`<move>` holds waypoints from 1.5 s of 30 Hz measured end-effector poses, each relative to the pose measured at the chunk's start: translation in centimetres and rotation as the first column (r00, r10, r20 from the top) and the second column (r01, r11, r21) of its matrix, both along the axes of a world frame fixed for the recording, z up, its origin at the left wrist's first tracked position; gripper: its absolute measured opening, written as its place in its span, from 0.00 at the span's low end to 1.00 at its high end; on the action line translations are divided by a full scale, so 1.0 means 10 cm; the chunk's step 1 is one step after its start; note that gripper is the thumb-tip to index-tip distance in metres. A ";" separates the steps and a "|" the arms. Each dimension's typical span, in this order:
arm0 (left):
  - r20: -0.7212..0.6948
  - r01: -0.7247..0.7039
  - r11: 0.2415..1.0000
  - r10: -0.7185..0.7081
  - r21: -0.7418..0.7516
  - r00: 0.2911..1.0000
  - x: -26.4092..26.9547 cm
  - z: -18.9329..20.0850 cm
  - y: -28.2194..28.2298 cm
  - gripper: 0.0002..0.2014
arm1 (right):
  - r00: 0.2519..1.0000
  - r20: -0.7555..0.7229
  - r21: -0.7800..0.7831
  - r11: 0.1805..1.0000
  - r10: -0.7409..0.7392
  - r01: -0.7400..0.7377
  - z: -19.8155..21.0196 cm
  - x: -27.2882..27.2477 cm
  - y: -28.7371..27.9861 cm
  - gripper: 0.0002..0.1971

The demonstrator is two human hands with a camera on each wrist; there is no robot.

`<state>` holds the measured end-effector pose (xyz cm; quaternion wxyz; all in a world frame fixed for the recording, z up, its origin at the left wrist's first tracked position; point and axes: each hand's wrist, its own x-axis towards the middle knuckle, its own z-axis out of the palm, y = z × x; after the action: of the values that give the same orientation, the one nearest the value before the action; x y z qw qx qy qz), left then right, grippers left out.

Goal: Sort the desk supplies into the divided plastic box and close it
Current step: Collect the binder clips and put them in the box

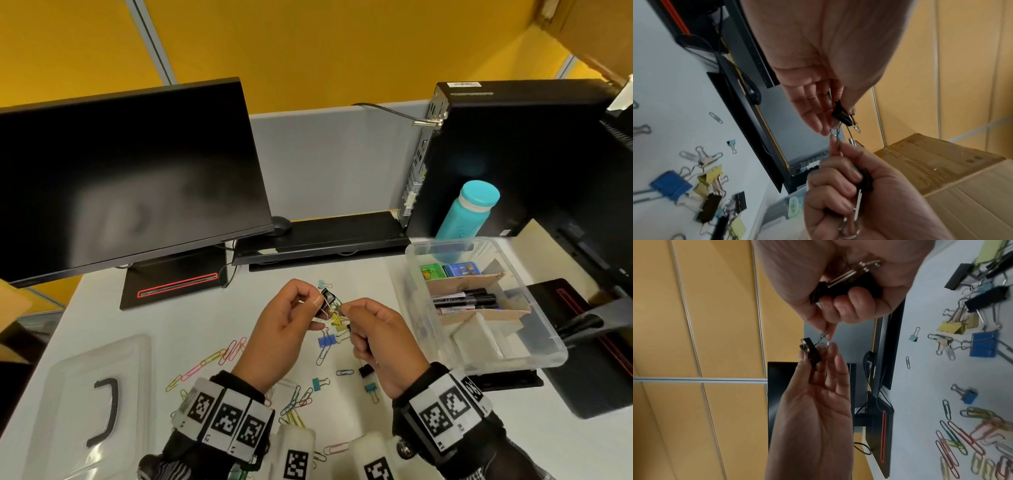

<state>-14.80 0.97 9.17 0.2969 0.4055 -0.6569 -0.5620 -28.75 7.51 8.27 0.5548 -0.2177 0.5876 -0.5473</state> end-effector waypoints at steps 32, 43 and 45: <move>0.142 0.115 0.969 -0.085 -0.218 0.986 -0.06 -0.15 0.11 0.03 | 0.899 0.384 0.101 0.978 -0.209 0.184 -0.30 0.04 0.06 0.09; 0.012 -0.071 0.893 0.073 0.445 0.997 0.31 -0.61 -0.04 0.10 | 0.721 -0.550 0.334 0.902 0.421 -0.272 -1.04 -0.28 0.37 0.09; 0.008 -0.113 0.803 0.134 0.585 0.991 0.36 -0.69 -0.04 0.12 | 0.647 -0.575 0.393 0.862 0.501 -0.319 -1.18 -0.27 0.45 0.09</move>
<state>-11.19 0.52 2.31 0.2050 0.5094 -0.4197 -0.7227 -31.46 12.01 -3.50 0.4439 -0.4511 0.7446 -0.2122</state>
